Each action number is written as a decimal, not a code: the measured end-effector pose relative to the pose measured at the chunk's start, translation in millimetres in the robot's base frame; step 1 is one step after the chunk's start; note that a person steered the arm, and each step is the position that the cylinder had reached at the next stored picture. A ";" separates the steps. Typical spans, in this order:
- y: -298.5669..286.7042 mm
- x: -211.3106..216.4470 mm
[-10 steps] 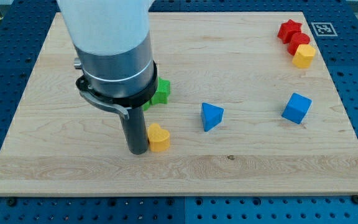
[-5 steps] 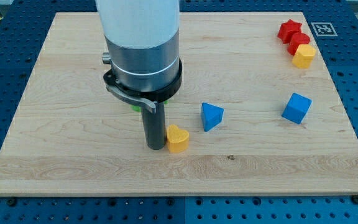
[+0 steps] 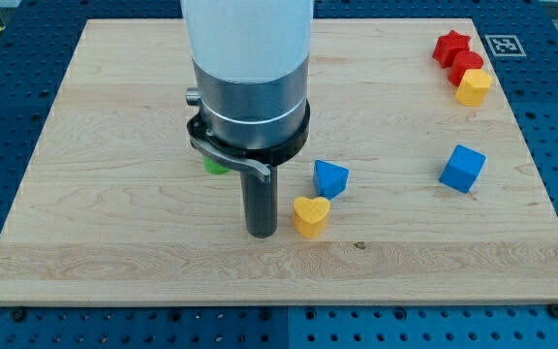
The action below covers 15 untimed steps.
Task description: Place the yellow heart below the blue cube
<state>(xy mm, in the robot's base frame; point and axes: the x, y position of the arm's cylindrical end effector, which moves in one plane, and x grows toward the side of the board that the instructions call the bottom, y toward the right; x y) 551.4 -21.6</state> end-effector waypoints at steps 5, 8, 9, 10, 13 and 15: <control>95.1 -5.2; 112.3 -34.0; 112.3 -34.0; 123.4 -34.0; 127.7 -14.1; 170.8 3.1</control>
<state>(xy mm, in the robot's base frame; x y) 554.5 149.2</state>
